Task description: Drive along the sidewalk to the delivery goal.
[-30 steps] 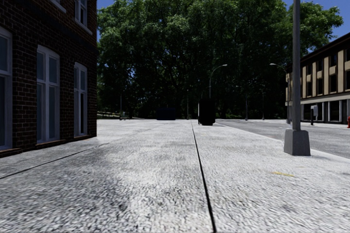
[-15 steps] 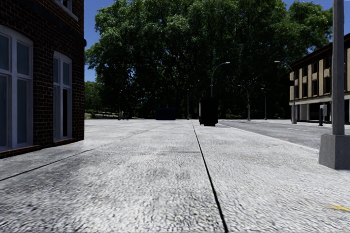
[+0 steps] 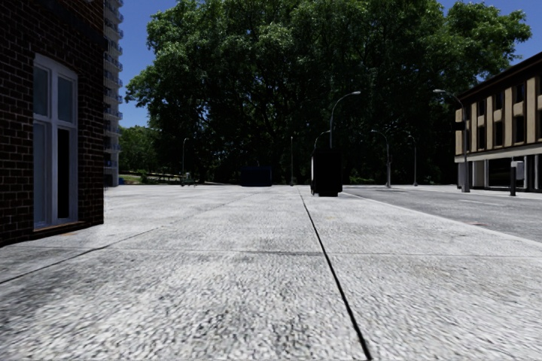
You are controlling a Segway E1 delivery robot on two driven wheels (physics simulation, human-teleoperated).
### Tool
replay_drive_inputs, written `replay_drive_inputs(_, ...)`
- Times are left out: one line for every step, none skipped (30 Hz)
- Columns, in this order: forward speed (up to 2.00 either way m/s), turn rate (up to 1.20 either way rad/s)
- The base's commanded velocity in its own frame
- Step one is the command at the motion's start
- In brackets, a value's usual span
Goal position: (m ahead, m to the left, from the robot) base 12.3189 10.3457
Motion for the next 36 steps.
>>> replay_drive_inputs(2.0, 0.0)
replay_drive_inputs(2.0, 0.0)
replay_drive_inputs(2.0, 0.0)
replay_drive_inputs(2.0, 0.0)
replay_drive_inputs(2.0, 0.0)
replay_drive_inputs(2.0, 0.0)
replay_drive_inputs(2.0, 0.0)
replay_drive_inputs(2.0, 0.0)
replay_drive_inputs(2.0, 0.0)
replay_drive_inputs(2.0, 0.0)
replay_drive_inputs(2.0, 0.0)
replay_drive_inputs(2.0, 0.0)
replay_drive_inputs(2.0, 0.0)
replay_drive_inputs(2.0, 0.0)
replay_drive_inputs(2.0, 0.0)
replay_drive_inputs(2.0, 0.0)
replay_drive_inputs(2.0, 0.0)
replay_drive_inputs(2.0, 0.0)
replay_drive_inputs(2.0, 0.0)
replay_drive_inputs(2.0, 0.0)
replay_drive_inputs(2.0, 0.0)
replay_drive_inputs(2.0, 0.0)
replay_drive_inputs(2.0, 0.0)
replay_drive_inputs(2.0, 0.0)
replay_drive_inputs(2.0, 0.0)
replay_drive_inputs(2.0, 0.0)
replay_drive_inputs(2.0, 0.0)
replay_drive_inputs(2.0, 0.0)
replay_drive_inputs(2.0, 0.0)
replay_drive_inputs(2.0, 0.0)
replay_drive_inputs(2.0, 0.0)
replay_drive_inputs(2.0, 0.0)
replay_drive_inputs(2.0, 0.0)
replay_drive_inputs(2.0, 0.0)
replay_drive_inputs(2.0, 0.0)
replay_drive_inputs(2.0, 0.0)
